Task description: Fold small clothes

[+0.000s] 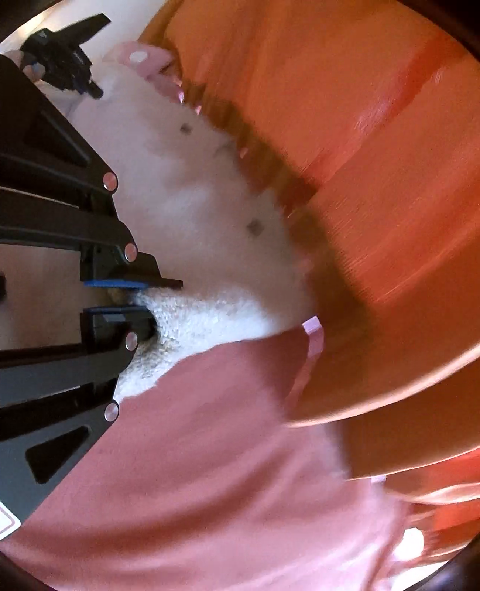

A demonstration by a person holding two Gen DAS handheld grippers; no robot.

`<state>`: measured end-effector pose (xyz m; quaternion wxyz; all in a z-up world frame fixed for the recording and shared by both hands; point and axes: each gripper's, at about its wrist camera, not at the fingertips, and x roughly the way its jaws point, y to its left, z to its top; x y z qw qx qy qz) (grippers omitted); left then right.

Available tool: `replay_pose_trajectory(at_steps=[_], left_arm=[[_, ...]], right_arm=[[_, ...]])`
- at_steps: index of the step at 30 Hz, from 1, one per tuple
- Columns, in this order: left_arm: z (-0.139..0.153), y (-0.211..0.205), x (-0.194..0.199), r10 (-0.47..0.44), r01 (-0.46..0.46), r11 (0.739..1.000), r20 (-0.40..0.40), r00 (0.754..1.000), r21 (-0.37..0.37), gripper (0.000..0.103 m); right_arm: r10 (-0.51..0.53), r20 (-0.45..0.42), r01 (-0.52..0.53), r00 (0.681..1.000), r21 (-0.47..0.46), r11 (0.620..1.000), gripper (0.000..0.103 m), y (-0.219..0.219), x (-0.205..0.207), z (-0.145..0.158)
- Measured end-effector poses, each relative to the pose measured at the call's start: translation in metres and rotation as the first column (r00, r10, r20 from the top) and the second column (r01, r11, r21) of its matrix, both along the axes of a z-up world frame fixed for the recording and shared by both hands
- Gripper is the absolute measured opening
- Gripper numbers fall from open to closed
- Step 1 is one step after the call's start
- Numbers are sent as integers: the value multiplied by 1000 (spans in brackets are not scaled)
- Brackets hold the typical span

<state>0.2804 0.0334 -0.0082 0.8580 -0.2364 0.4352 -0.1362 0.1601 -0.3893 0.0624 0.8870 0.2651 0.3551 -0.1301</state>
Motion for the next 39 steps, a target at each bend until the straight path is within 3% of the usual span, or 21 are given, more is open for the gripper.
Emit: replay_pose_trajectory(at_steps=[2,3,6,8,10,12,15,17,19,22,25,26,28,29,31,33,35,36,37,38,39], left_arm=[[-10,1,2,1,-1,1000,-15,1000,-4,12],[-11,4,1,6,-6,1000,-8,1000,-19,13],[-7,5,-3,8,-8,1000,5,1000,-4,14],[-10,6,-3,13,-13,1000,2,1000,-9,14],[-10,6,-4,20,-20,1000,3,1000,-13,14],[-10,1,-3,19,-19,1000,7,1000,-1,15],[-8,1,-5,25,-25,1000,12,1000,2,15],[-5,0,-4,21,-21,1000,30,999,-3,14],[2,1,-2,6,-5,1000,60,998,-18,13],[2,5,1,-7,9,999,68,998,-32,12],[-11,7,4,1,0,999,13,1000,-53,12],[-12,8,4,6,-5,998,7,1000,-67,14],[-11,10,4,9,-9,996,-3,1000,-92,16],[-11,11,5,7,-7,994,-4,1000,-109,25],[-13,13,6,1,-1,988,0,1000,-158,35],[-12,11,7,8,-8,986,0,1000,-166,40],[-9,5,15,9,-9,990,2,1000,-141,38],[-7,2,20,6,-5,992,8,1000,-129,31],[-4,0,23,5,-3,993,14,1000,-120,20],[-1,-1,25,-2,5,993,25,1000,-120,9],[4,-3,27,-3,9,992,46,999,-128,9]], right_arm=[[1,-113,-2,994,-11,1000,6,-7,7,-26],[-7,-125,12,992,39,999,5,-14,8,-39],[-36,-55,45,998,177,983,6,-29,-2,-28],[-43,-32,47,999,154,987,8,-32,-8,-18],[-81,-100,95,992,140,986,8,-33,-18,-20],[-140,-105,154,985,137,979,11,-32,-35,-14],[-95,-34,93,995,-50,994,12,-9,-41,15],[-63,-8,62,998,-98,993,12,1,-39,22],[-40,-3,40,999,-38,998,15,5,-30,15],[9,-68,-5,998,58,998,17,8,-10,-6],[8,-85,-6,996,30,1000,17,5,1,-18],[-7,-73,8,997,12,1000,19,0,2,-16],[-25,-45,26,999,7,1000,32,-2,2,-12],[-42,-28,42,999,3,999,37,-10,0,-10],[-83,-27,82,996,-28,996,57,-13,3,-11],[-80,-58,78,995,-39,996,59,-20,17,-22],[-63,-93,62,994,-19,998,59,-25,33,-31],[-41,-99,41,994,-1,999,59,-28,39,-36],[-10,-97,11,995,12,1000,50,-28,44,-40],[24,-95,-22,995,15,1000,34,-26,49,-42],[35,-91,-36,995,-12,999,18,-25,51,-38]])
